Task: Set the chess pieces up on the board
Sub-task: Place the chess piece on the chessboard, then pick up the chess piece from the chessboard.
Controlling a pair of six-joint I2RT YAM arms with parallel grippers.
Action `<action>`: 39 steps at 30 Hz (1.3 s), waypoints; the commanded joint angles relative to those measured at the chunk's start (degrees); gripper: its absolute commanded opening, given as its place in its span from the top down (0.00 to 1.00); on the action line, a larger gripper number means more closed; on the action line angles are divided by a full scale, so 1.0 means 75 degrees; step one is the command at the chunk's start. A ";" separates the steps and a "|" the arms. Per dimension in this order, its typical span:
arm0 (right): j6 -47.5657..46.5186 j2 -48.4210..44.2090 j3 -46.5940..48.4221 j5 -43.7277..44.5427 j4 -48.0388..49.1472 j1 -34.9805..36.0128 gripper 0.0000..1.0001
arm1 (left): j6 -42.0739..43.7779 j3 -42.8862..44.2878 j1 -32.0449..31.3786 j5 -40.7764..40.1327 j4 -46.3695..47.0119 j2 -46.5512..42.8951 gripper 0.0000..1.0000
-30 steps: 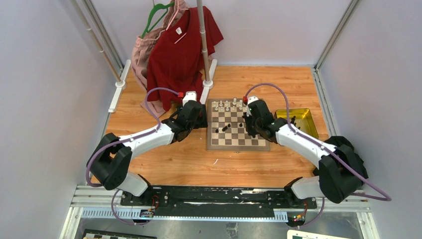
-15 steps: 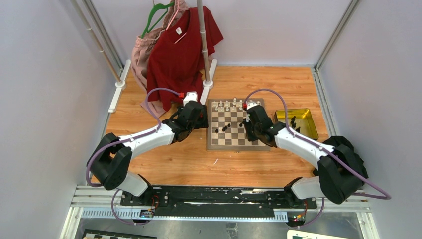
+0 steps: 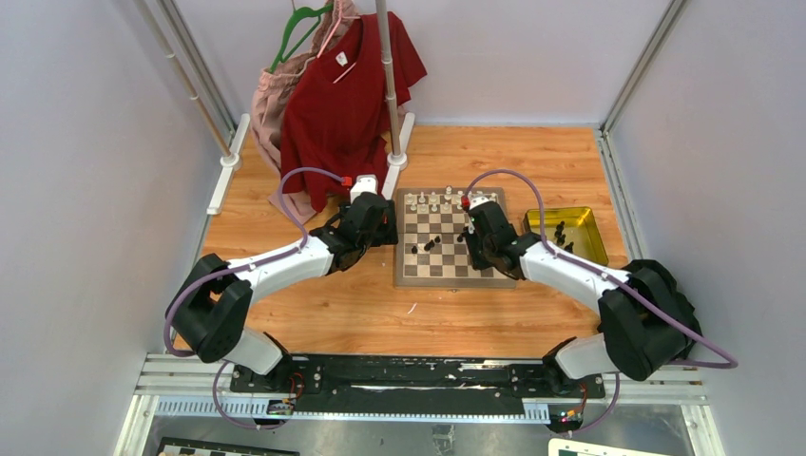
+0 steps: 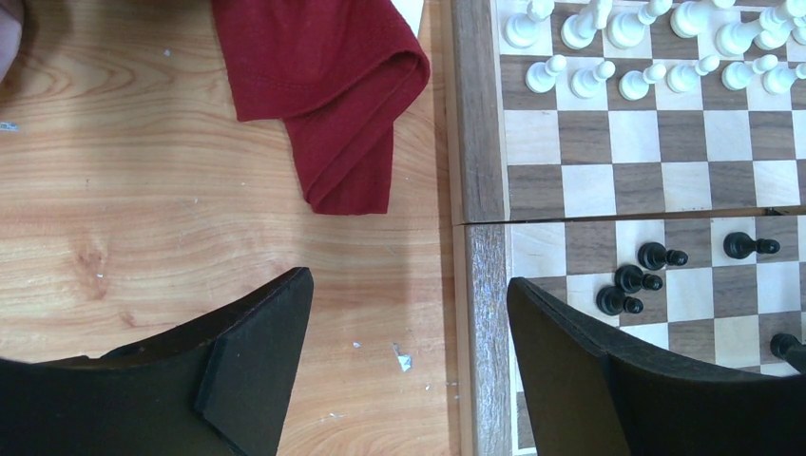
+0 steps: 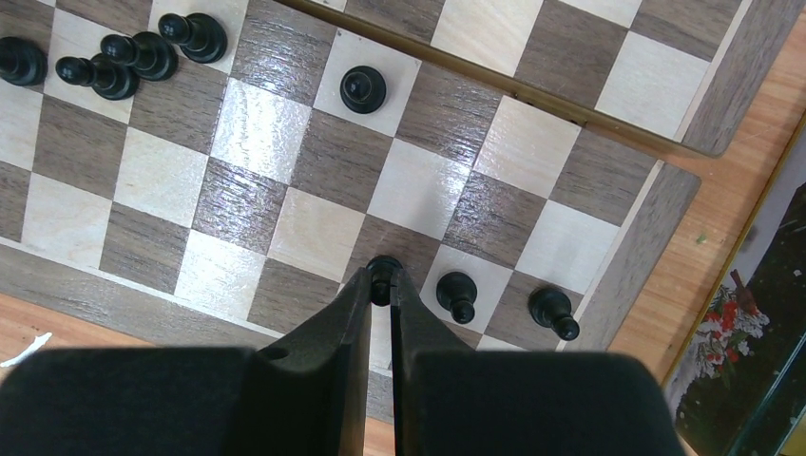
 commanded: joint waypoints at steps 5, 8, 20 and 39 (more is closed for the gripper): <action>-0.0035 0.0212 0.0059 0.0198 0.0126 0.0104 0.95 | 0.0015 0.0122 -0.0041 -0.0147 0.0104 0.0034 0.20; -0.0039 0.0201 0.0057 0.0188 0.0114 0.0105 0.92 | 0.0016 0.0110 -0.0041 -0.0146 0.0106 0.0040 0.20; -0.0076 -0.0358 0.0313 0.0169 -0.0346 0.0237 0.69 | -0.0031 0.0074 -0.0047 -0.0100 0.0104 -0.0032 0.20; -0.0485 0.1188 0.1684 0.0261 -0.0034 0.0245 0.68 | 0.0014 0.0097 -0.0053 -0.0228 0.0135 -0.0060 0.19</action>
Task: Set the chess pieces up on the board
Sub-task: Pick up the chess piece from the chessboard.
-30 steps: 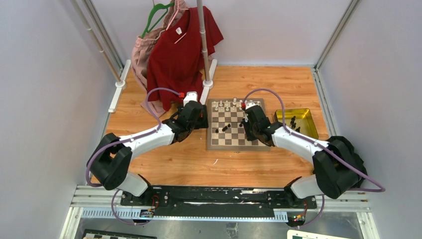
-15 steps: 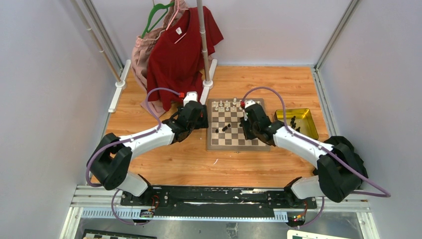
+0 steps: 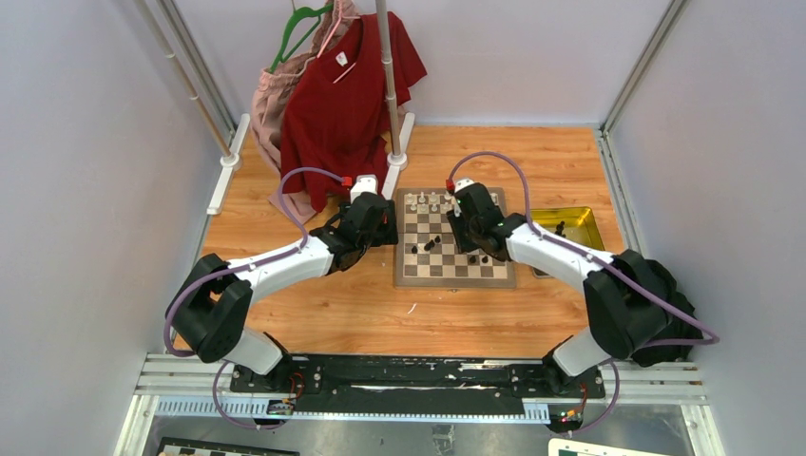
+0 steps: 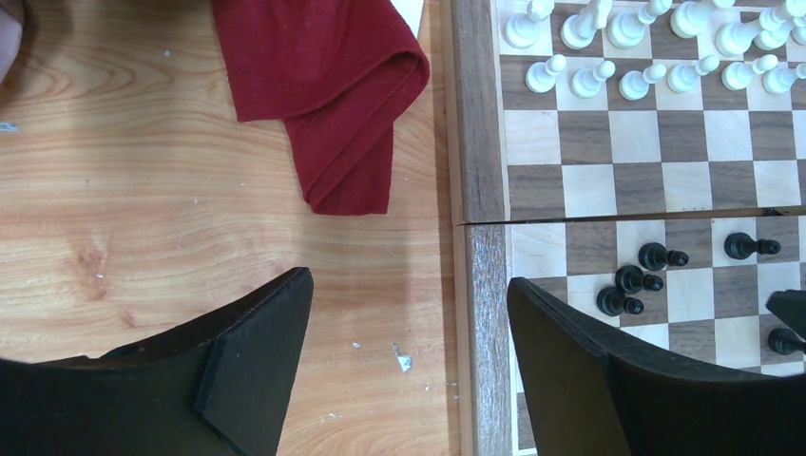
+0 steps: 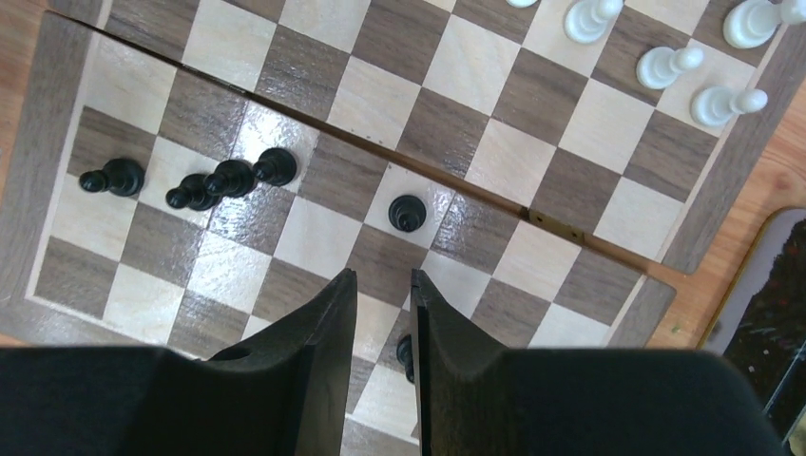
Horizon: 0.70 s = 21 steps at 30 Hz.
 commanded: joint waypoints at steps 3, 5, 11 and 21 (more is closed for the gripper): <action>-0.0260 0.0551 0.0481 0.0234 0.0148 0.0024 0.68 | 0.0028 0.0097 -0.0048 -0.0220 0.0136 -0.0051 0.19; -0.0270 0.0639 0.0519 0.0267 0.0165 -0.0005 0.68 | 0.0054 0.0109 -0.0047 -0.0220 0.0137 -0.0053 0.19; -0.0309 0.0782 0.0605 0.0265 0.0177 -0.0089 0.68 | 0.0073 0.0109 -0.0047 -0.0203 0.0182 -0.0013 0.19; -0.0349 0.1038 0.0717 0.0208 0.0223 -0.0227 0.69 | 0.0117 0.0109 -0.0047 -0.0214 0.0214 0.0064 0.19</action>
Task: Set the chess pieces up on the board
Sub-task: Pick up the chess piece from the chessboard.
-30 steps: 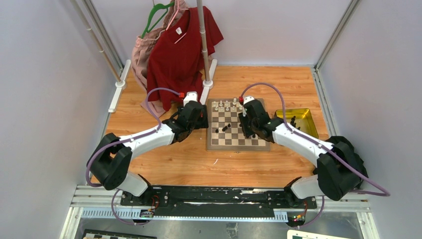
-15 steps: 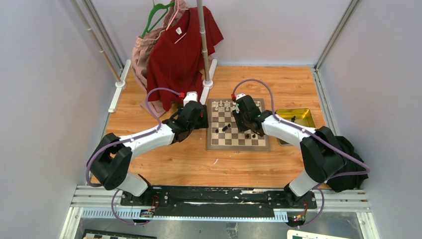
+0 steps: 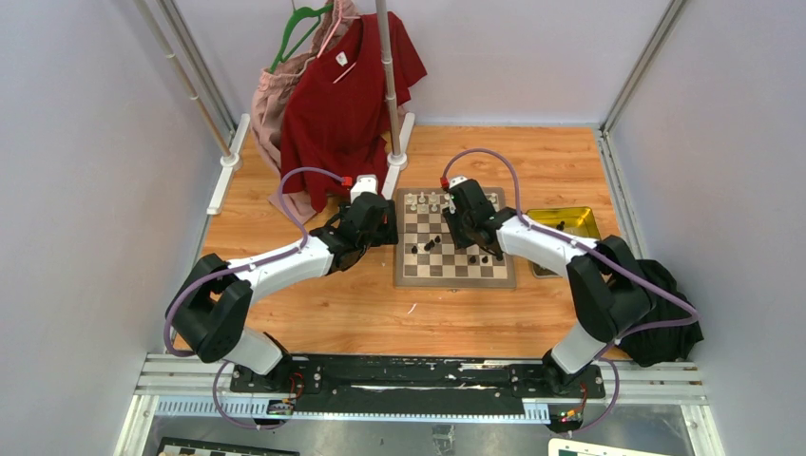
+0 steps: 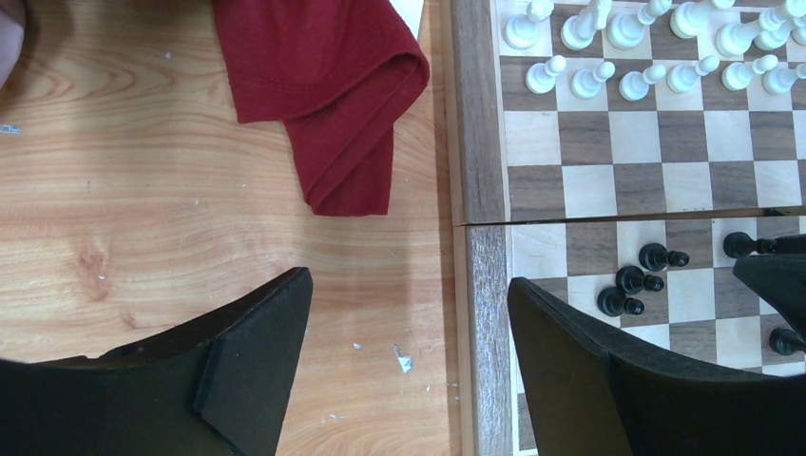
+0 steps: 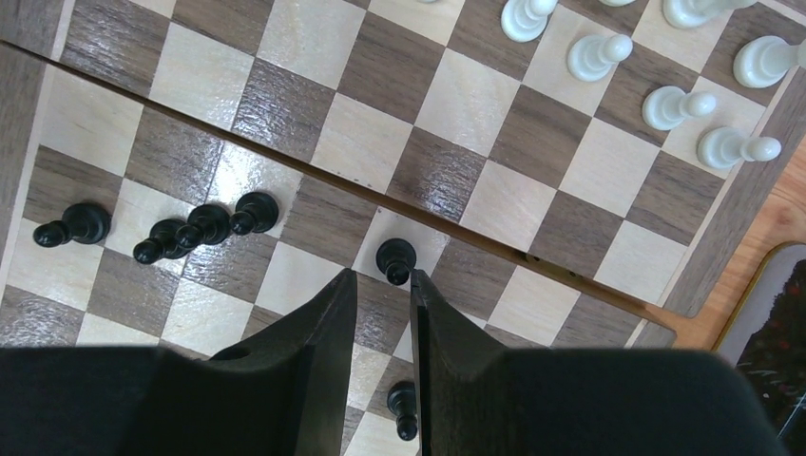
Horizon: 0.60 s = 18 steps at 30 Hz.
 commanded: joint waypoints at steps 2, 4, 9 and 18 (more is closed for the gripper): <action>-0.0141 0.0183 0.0261 0.0086 0.0081 -0.0162 0.69 | 0.0107 0.0109 -0.0047 -0.0223 0.0216 0.0077 0.19; -0.0149 0.0211 0.0286 0.0068 0.0095 -0.0186 0.69 | 0.0117 0.0109 -0.0047 -0.0235 0.0211 0.0072 0.19; -0.0165 0.0343 0.0389 0.0033 0.0095 -0.0228 0.71 | 0.0142 0.0121 -0.0047 -0.0241 0.0213 0.0100 0.19; -0.0182 0.0276 0.0429 -0.0076 0.0048 -0.0229 0.95 | 0.0186 0.0133 -0.0047 -0.0279 0.0174 0.0090 0.19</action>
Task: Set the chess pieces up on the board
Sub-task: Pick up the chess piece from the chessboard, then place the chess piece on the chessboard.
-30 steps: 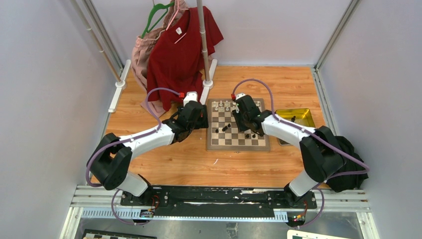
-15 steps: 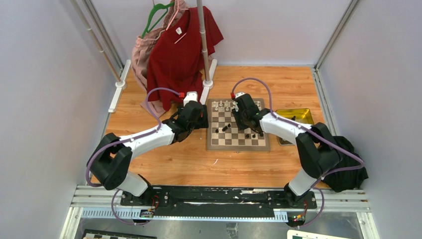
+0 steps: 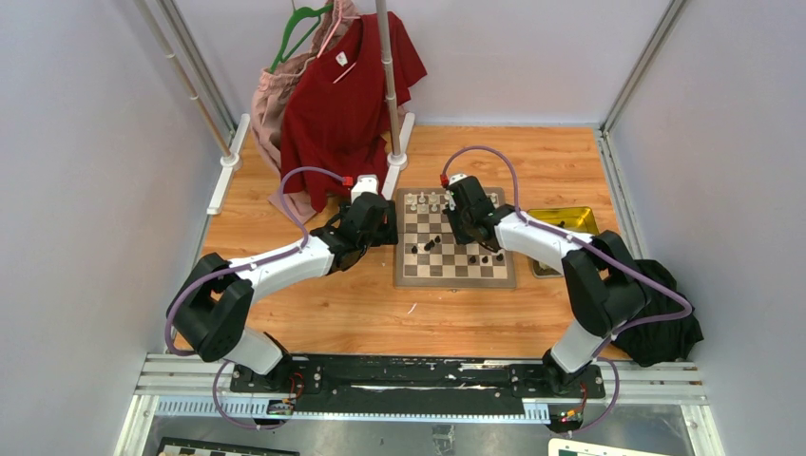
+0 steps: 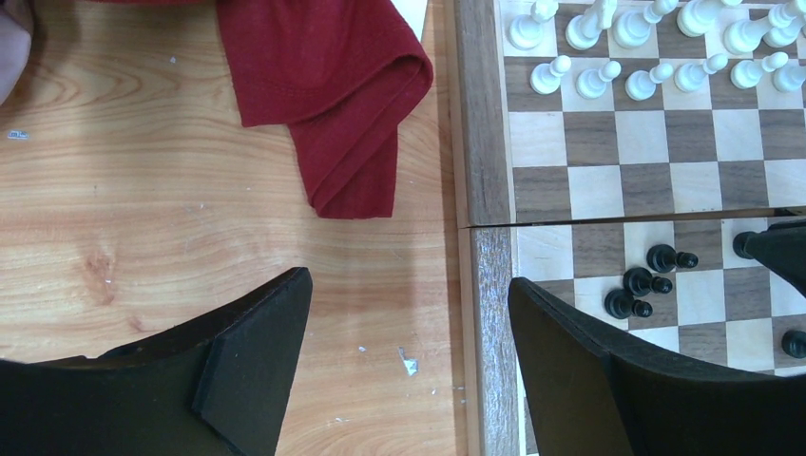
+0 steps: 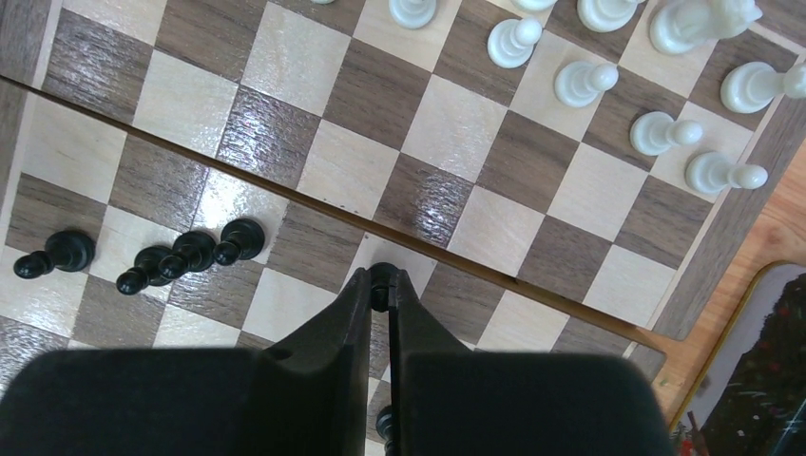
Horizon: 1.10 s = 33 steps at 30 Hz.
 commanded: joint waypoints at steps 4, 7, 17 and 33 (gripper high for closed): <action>-0.0052 -0.0376 0.0062 -0.0061 -0.0123 -0.0084 1.00 | 0.0039 0.0121 -0.0046 -0.0232 0.0117 0.0023 0.19; -0.0014 -0.0691 -0.0110 -0.0123 -0.0211 -0.0057 1.00 | 0.0006 0.0099 -0.0047 -0.0209 0.0090 0.0001 0.19; 0.0295 -0.1651 -0.1090 -0.0181 -0.0370 0.0328 1.00 | -0.0019 -0.0020 -0.0047 -0.0248 0.0059 -0.0086 0.19; 0.0536 -0.1686 -0.1627 -0.0215 0.0022 0.0723 1.00 | -0.0040 -0.0091 -0.0048 -0.0209 0.0151 -0.0027 0.19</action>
